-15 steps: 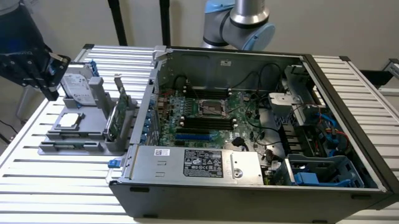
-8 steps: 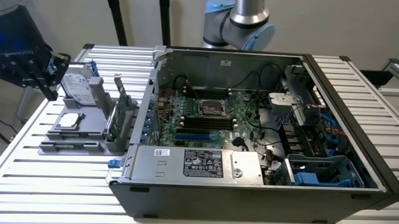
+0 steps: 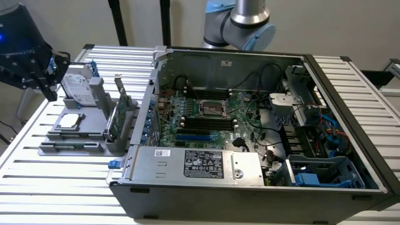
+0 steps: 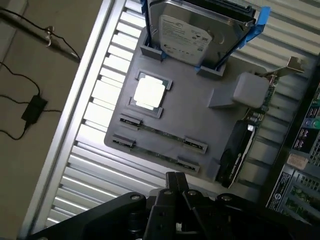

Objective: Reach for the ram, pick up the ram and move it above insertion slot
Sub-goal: 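Pick up the ram and move it above insertion slot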

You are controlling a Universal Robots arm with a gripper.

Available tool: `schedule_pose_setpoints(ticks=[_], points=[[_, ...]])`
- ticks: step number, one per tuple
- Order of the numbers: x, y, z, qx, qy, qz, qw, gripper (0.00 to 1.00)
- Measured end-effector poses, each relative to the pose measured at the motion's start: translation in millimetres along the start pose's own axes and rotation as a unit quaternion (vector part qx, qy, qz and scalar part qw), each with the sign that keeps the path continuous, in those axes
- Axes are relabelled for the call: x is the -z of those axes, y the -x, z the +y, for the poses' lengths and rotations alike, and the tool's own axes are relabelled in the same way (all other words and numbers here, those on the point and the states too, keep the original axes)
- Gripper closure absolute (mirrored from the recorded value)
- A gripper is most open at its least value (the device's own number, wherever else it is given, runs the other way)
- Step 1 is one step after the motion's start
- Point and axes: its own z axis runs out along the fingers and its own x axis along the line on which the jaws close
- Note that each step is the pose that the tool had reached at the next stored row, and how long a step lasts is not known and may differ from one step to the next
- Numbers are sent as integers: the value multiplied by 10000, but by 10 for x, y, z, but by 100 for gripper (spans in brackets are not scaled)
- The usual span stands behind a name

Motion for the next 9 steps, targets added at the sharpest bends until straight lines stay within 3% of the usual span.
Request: schedule_pose_setpoints(ticks=[4, 9], points=[[-1, 0, 0, 359, 0, 13, 9994, 89], [-1, 0, 0, 816, 0, 30, 9967, 89]])
